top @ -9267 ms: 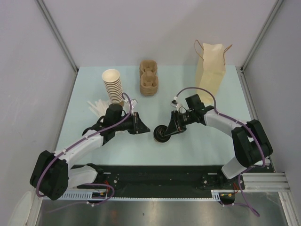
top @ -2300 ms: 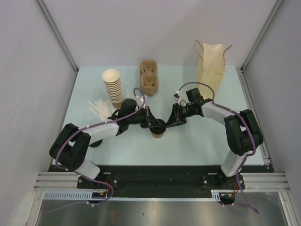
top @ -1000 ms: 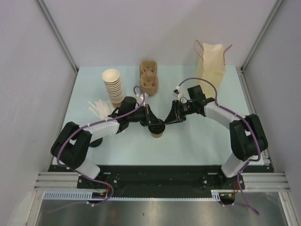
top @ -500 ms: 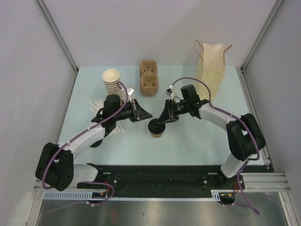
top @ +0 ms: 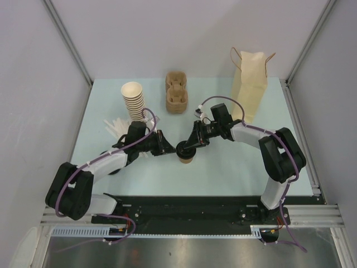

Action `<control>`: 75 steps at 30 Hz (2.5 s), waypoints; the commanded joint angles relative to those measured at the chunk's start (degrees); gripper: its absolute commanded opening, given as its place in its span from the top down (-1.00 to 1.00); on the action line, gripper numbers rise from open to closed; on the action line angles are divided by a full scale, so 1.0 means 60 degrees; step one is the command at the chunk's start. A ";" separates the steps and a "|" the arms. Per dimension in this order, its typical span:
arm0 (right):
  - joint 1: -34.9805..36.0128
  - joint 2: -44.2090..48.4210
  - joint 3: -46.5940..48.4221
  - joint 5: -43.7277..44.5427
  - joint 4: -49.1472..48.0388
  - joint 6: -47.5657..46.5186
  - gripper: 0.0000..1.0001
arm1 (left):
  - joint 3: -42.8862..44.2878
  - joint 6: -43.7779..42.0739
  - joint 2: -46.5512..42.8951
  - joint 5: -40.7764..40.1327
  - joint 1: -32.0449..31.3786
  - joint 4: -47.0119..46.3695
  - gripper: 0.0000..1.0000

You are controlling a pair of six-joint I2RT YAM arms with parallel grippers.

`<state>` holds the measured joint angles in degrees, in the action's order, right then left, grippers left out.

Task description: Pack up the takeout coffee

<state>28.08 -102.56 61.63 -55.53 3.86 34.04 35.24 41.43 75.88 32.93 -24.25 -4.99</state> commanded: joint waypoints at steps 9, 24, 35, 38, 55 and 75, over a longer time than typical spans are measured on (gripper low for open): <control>0.0038 -0.0469 0.0173 0.0407 0.0426 -0.0708 0.46 | 0.0630 -0.0547 0.0874 -0.0390 0.0072 -0.0266 0.56; 0.0067 0.0350 0.0437 -0.0018 0.0294 -0.0766 0.21 | 0.0659 -0.0679 -0.0354 0.0429 0.0072 -0.0135 0.11; 0.0125 0.1420 0.1622 0.0376 0.2500 -0.2595 -0.54 | 0.0498 -0.1470 -0.2288 -0.0068 0.0101 0.1623 -0.27; 0.0228 0.1566 0.2091 0.1473 0.3646 -0.4029 -0.64 | 0.0513 -0.1645 -0.2830 -0.0170 0.0232 0.1872 -0.33; 0.2997 0.1113 0.3029 0.7394 0.5319 -0.7813 -0.99 | 0.1963 -0.1808 -0.3827 -0.0112 0.1698 0.2107 -0.76; 0.3011 0.1493 0.3191 0.6910 0.5377 -0.7739 -0.98 | 0.1685 -0.1427 -0.3608 0.0020 0.1727 0.1682 -0.76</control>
<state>46.06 -96.44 78.15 -13.32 35.92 -12.10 45.23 32.03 54.02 32.21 -14.39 7.77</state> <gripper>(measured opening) 0.988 0.879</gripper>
